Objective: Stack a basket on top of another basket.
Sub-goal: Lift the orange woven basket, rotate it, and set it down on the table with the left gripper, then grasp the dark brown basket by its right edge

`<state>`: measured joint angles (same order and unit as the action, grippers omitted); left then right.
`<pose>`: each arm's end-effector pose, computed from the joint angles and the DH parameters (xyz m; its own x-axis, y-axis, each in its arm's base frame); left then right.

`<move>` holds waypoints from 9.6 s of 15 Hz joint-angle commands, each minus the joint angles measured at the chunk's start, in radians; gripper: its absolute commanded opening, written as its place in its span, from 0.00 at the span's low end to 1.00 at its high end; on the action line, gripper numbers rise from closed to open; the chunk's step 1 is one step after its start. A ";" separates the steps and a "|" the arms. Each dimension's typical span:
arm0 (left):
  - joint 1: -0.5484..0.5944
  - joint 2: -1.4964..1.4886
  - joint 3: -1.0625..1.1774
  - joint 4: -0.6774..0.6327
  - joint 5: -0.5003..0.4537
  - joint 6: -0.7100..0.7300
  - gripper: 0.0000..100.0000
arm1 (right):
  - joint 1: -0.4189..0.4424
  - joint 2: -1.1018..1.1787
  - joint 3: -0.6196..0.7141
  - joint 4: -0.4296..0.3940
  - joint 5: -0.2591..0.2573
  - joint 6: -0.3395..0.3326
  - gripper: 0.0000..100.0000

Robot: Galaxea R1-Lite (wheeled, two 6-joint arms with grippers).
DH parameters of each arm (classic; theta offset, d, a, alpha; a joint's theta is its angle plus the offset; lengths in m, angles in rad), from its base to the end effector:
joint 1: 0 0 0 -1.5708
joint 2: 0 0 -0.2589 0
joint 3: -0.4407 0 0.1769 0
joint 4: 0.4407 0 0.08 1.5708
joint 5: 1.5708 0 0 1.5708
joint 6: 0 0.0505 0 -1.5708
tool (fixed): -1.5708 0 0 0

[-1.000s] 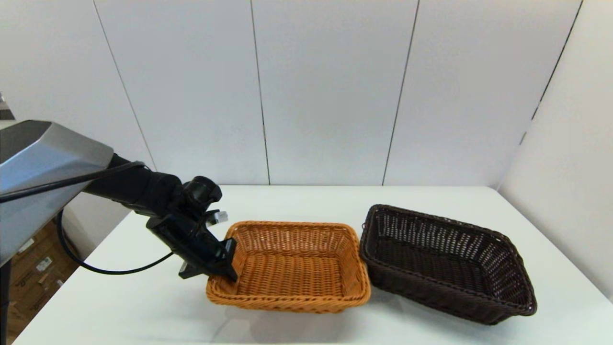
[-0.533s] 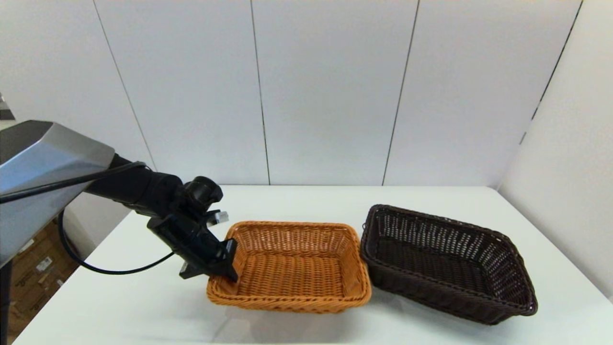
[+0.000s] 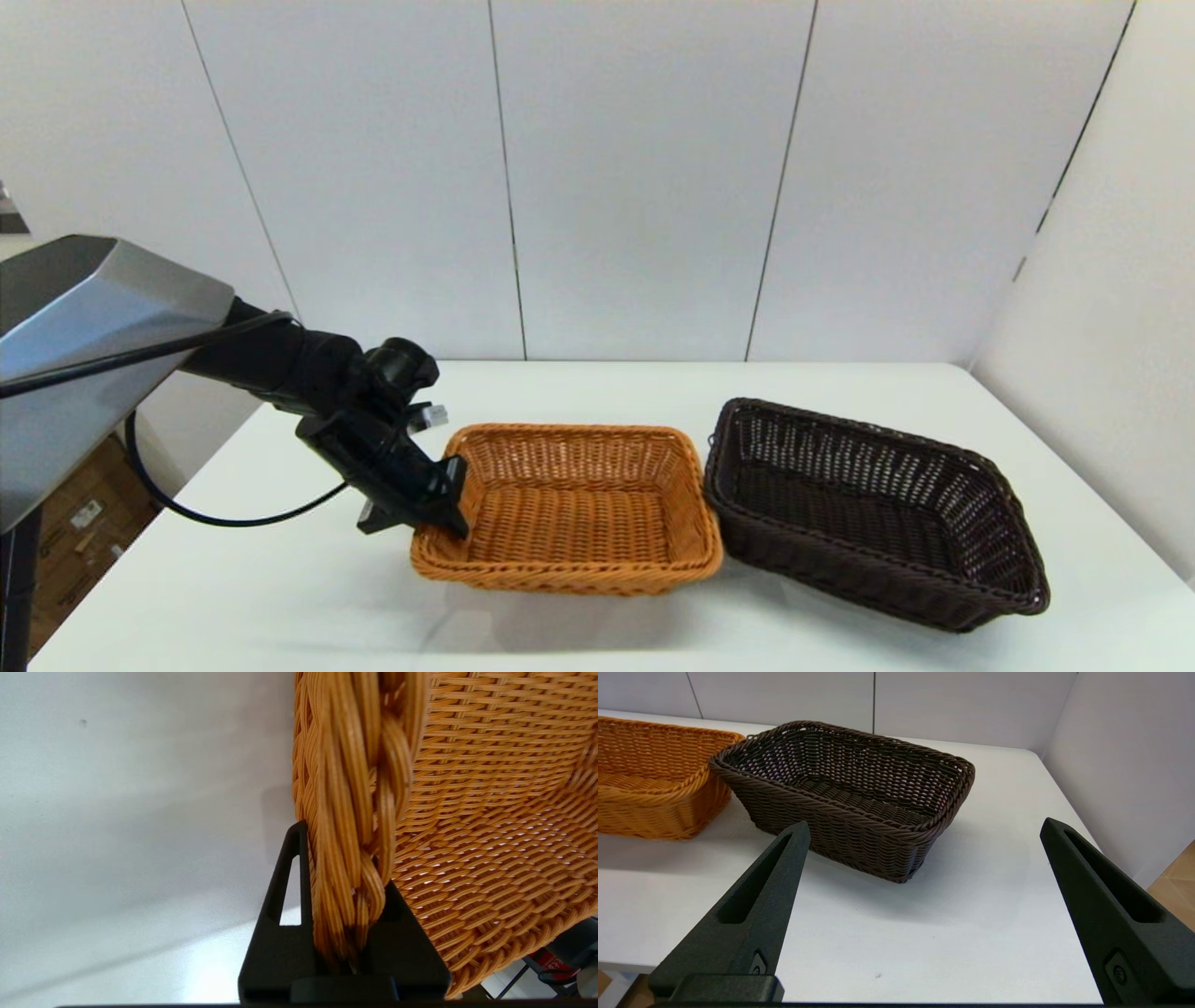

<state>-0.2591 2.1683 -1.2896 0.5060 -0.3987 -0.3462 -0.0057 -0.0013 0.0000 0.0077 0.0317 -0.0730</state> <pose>0.3133 -0.1033 0.0147 0.0654 -0.4190 -0.9057 -0.0349 0.9061 -0.4217 0.0315 0.0014 0.0745 0.9996 0.0260 -0.0064 -0.0264 0.9970 -0.0727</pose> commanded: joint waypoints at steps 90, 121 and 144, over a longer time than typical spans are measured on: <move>0.256 -2.168 1.210 -0.279 0.376 0.454 1.00 | 0.000 0.092 -0.008 -0.002 0.017 -0.079 1.00; 0.256 -2.168 1.210 -0.279 0.376 0.454 1.00 | -0.036 1.813 -1.135 0.503 -0.110 0.532 1.00; 0.256 -2.168 1.210 -0.279 0.376 0.454 1.00 | -0.119 2.023 -1.109 0.489 -0.110 0.361 0.00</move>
<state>-0.0032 -0.0013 -0.0798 0.2260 -0.0230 0.1068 -0.1230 2.0185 -1.1087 0.4960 -0.0768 0.2866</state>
